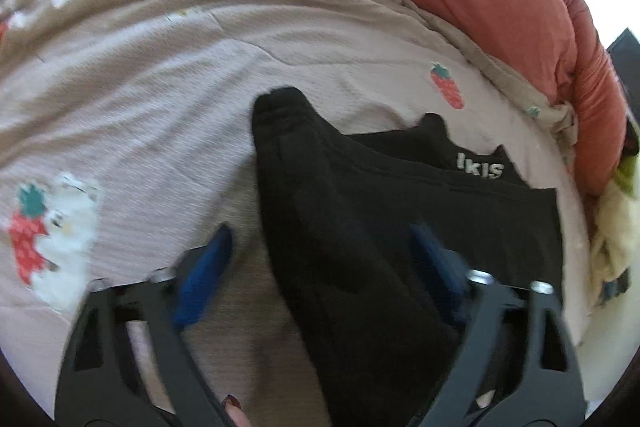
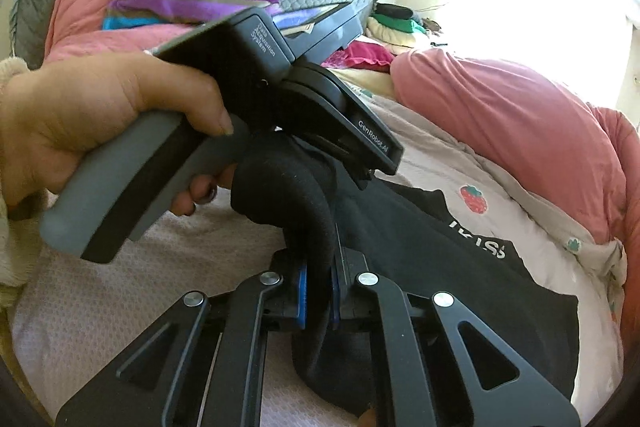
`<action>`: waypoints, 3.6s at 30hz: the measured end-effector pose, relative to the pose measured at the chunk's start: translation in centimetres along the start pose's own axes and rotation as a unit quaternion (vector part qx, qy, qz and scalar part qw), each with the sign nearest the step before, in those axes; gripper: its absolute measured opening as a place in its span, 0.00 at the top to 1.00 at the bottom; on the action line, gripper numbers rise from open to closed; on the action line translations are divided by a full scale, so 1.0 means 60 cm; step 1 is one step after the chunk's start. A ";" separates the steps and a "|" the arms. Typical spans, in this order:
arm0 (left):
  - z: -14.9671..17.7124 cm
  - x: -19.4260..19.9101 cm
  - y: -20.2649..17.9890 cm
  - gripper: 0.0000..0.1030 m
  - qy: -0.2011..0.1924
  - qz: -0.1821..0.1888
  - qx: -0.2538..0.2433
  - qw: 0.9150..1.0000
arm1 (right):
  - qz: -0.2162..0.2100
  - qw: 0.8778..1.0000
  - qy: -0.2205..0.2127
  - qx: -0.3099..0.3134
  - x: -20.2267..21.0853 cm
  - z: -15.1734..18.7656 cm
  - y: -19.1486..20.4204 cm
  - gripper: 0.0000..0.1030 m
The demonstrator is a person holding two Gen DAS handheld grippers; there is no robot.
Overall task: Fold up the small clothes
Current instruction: 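Close both grippers on the side edge of the black shirt, then lift the side edge with both grippers and fold it over the shirt, then open both grippers to release the folded shirt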
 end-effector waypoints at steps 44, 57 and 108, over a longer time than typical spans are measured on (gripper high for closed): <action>-0.055 0.028 -0.394 0.86 -0.042 -0.031 -0.159 0.986 | 0.029 0.962 -0.087 -0.256 0.181 0.093 -0.283 0.94; -0.030 -0.048 -0.478 0.83 -0.007 -0.027 -0.187 0.982 | 0.035 0.950 -0.064 -0.305 0.187 0.157 -0.335 0.94; 0.081 0.010 -0.378 0.30 -0.063 -0.010 -0.160 0.985 | -0.040 0.913 0.049 -0.403 0.129 0.120 -0.489 0.80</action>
Point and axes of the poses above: each gripper's, at about its wrist camera, not at the fingertips, and x roughly against the way its jaws point, y to its left, z to its underside, the point moved 7 cm from there along -x, roughly the way its jaws point, and after that the axes turned 13 degrees about -x, right-handed, at the moved point
